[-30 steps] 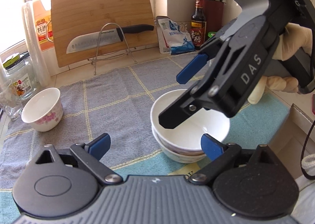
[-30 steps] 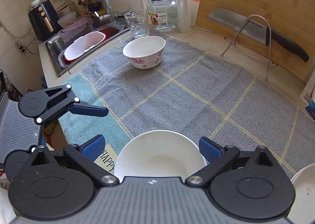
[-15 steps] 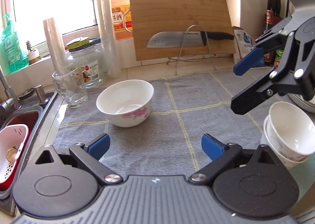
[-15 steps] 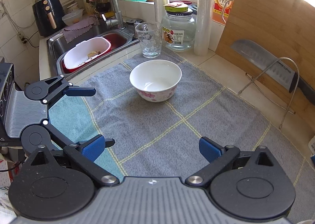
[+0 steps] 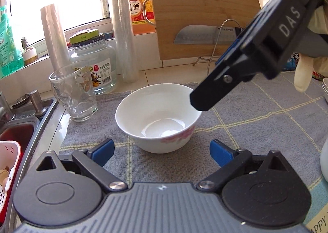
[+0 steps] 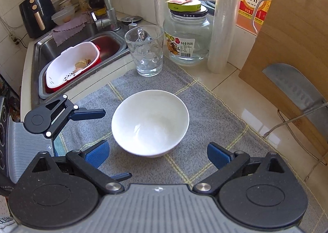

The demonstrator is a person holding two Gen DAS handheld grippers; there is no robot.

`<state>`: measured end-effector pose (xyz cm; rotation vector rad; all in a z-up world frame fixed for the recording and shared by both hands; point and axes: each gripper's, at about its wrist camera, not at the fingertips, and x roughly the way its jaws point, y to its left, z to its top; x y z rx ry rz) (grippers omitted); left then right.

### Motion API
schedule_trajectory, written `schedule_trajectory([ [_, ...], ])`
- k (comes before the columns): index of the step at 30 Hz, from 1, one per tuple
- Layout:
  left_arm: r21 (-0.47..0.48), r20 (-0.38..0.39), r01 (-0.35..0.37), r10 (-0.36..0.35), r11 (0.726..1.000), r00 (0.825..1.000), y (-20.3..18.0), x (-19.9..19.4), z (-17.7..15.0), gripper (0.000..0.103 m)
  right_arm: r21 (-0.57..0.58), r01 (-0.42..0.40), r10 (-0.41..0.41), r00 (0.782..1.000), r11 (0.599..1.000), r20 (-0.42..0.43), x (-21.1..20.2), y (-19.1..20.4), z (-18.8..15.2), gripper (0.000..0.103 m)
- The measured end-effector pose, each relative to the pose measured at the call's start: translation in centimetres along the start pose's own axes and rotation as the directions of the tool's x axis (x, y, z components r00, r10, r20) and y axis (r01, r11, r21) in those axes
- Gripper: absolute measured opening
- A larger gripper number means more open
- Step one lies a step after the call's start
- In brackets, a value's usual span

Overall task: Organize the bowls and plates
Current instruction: 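Move the right tool to the other pink-flowered bowl and grasp its rim, then lift the pink-flowered bowl with the right tool and carry it to the bowl stack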

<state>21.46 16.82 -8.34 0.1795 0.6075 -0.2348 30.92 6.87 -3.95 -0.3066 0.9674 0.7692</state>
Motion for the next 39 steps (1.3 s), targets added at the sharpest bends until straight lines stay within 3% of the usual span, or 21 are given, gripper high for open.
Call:
schedule_trajectory([
  [8,-0.031,0.015,0.031,-0.030,0.999,0.999,0.8,1.9,0.5,0.098,0.055,-0.041,0.042,0.999,0.998,-0.018,3.8,-1.8,1.7,0.101],
  [16,-0.034,0.011,0.062,-0.061,0.998,0.998,1.0,2.8,0.8,0.096,0.057,-0.074,0.076,0.996,0.996,-0.040,6.0,-2.0,2.9,0.088],
  [20,-0.048,0.005,0.078,-0.078,0.996,0.997,1.2,3.1,0.8,0.089,0.059,-0.090,0.093,0.995,0.994,-0.048,6.6,-1.9,3.1,0.081],
  [39,-0.018,-0.017,0.079,-0.079,0.997,0.997,0.1,1.0,1.7,0.089,0.107,-0.145,0.149,0.989,0.984,-0.027,4.3,-1.7,2.3,0.080],
])
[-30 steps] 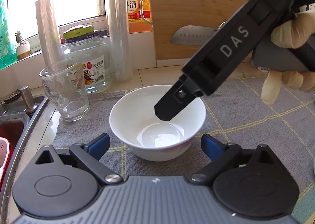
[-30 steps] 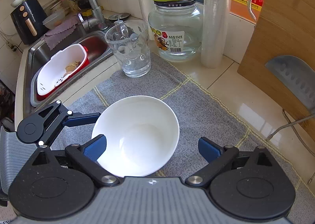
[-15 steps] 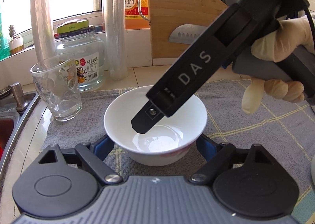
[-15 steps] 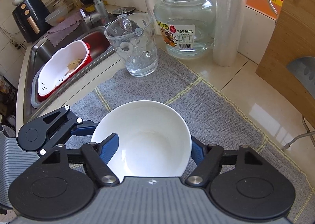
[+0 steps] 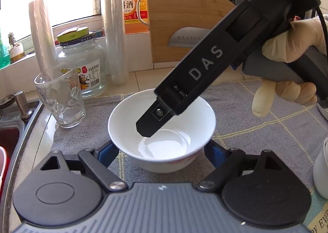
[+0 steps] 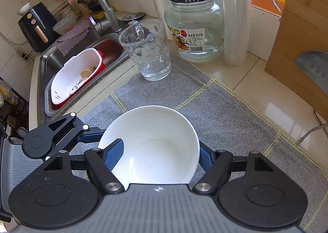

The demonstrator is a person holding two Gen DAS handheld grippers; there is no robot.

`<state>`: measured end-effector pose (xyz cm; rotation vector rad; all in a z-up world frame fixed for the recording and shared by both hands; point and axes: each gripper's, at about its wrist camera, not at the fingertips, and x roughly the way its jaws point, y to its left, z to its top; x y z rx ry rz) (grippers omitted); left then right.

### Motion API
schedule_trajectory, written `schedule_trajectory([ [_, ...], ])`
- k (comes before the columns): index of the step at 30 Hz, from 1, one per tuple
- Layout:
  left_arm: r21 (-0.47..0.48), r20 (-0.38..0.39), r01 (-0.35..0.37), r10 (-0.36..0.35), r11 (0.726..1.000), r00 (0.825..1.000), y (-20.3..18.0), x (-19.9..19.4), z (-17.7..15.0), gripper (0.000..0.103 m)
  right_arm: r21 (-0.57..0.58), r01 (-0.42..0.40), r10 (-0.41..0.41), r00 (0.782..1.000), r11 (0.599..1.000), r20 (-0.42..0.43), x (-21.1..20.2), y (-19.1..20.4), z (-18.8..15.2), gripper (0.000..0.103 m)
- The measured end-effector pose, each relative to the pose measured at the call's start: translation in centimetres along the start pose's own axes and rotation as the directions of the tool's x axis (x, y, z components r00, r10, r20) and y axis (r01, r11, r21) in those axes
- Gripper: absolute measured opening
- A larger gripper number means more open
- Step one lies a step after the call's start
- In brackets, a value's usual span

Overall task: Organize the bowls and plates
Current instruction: 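Lift the pink-flowered bowl with the right tool and carry it to the bowl stack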

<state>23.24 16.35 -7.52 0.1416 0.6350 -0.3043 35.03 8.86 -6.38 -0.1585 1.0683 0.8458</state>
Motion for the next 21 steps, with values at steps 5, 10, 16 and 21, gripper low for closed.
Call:
schedule_trajectory([
  [5,0.011,-0.011,0.007,-0.007,1.000,1.000,-1.6,-1.6,0.1,0.089,0.019,-0.017,0.017,1.000,1.000,0.013,-2.2,0.8,-1.4,0.080],
  [10,0.018,-0.021,0.028,-0.028,0.999,0.999,-3.6,-3.4,0.1,0.089,0.036,-0.013,0.012,1.000,0.999,0.020,-4.5,1.9,-3.4,0.080],
  [16,0.025,-0.028,0.050,-0.049,0.998,0.998,-6.4,-5.7,-0.2,0.089,0.032,-0.009,0.008,1.000,0.999,0.028,-7.3,2.9,-6.0,0.080],
  [21,0.043,-0.029,0.064,-0.062,0.997,0.998,-8.7,-7.3,-0.6,0.089,0.048,-0.022,0.020,0.999,0.999,0.041,-9.6,3.3,-8.3,0.080],
])
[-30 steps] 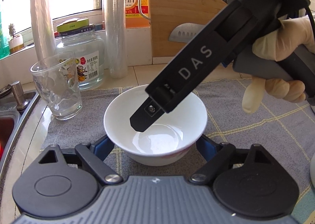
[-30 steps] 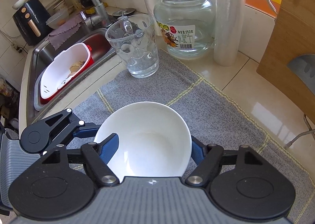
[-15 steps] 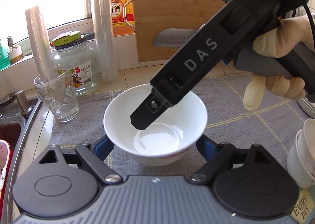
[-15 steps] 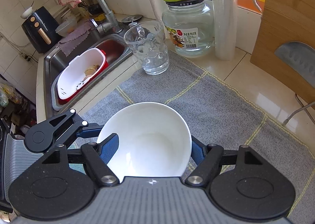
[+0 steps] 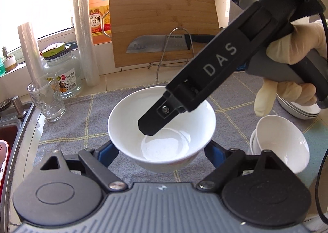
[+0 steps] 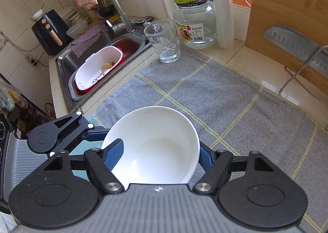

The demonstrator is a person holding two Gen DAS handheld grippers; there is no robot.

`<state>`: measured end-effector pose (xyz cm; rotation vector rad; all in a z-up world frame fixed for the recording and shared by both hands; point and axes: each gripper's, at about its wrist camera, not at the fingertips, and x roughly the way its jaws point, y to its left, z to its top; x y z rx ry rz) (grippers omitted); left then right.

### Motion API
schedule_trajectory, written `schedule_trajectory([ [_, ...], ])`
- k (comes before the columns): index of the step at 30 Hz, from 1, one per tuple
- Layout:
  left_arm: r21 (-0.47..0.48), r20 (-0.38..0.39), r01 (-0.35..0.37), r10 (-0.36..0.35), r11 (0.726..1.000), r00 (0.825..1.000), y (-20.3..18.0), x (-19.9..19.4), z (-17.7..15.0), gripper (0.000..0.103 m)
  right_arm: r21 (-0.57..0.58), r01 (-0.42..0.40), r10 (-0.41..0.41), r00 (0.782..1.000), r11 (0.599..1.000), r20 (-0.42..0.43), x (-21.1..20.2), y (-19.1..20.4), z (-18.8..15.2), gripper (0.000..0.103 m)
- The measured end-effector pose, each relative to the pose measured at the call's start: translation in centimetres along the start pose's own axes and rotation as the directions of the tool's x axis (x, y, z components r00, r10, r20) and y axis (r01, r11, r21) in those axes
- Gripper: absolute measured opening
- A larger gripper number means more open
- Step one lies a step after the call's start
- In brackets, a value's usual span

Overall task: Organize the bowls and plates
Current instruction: 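Lift the pink-flowered bowl with the right tool and carry it to the bowl stack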

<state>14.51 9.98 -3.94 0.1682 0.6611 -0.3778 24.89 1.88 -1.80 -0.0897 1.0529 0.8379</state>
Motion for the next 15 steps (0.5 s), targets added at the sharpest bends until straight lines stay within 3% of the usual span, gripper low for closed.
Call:
schedule_trajectory([
  [15,0.066,-0.014,0.077,-0.077,0.995,0.997,-5.7,-3.0,-0.5,0.089,0.043,0.017,-0.019,0.999,0.999,0.036,-5.9,0.4,-6.4,0.081],
])
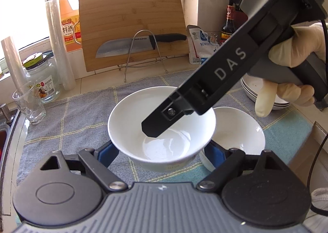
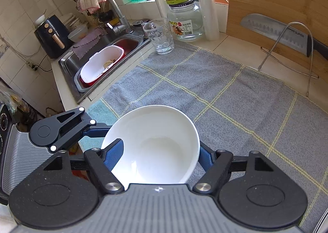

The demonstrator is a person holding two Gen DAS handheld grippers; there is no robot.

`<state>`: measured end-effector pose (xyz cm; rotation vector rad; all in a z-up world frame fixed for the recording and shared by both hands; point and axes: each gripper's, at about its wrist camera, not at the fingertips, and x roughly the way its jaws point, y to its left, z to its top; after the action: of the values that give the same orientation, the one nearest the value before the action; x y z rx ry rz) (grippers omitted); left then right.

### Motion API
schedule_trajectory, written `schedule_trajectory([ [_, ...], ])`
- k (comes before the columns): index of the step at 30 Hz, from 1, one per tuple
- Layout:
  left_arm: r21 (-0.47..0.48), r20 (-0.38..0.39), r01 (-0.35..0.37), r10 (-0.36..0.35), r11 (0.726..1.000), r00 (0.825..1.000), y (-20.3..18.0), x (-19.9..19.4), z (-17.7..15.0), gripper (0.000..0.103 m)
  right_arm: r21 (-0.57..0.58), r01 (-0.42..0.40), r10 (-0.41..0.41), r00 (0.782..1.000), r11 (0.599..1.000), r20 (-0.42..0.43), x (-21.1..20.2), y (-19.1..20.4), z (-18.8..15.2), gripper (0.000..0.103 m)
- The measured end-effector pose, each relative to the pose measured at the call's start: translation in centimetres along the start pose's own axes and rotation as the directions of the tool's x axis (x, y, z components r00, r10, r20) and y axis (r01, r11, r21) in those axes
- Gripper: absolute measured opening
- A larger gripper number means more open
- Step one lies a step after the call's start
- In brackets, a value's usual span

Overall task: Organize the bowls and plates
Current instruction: 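Lift the pink-flowered bowl with the right tool and carry it to the bowl stack, then lower the bowl into the bowl stack and open the right tool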

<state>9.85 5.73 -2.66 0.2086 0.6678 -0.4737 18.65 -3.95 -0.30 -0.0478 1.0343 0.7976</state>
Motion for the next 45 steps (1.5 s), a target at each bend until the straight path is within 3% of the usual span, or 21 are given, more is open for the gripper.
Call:
schedule_trajectory([
  [23,0.136,-0.017,0.160,-0.160,0.978,0.987,-7.4,2.1,1.3,0.089,0.150,0.093,-0.101,0.994,0.984,0.045,-6.0,-4.3,-6.7,0.081],
  [45,0.138,-0.072,0.177,-0.168,0.975,0.983,-8.2,3.0,0.7,0.089,0.103,0.129,-0.130,0.992,0.986,0.001,-4.7,-4.4,-8.1,0.081],
])
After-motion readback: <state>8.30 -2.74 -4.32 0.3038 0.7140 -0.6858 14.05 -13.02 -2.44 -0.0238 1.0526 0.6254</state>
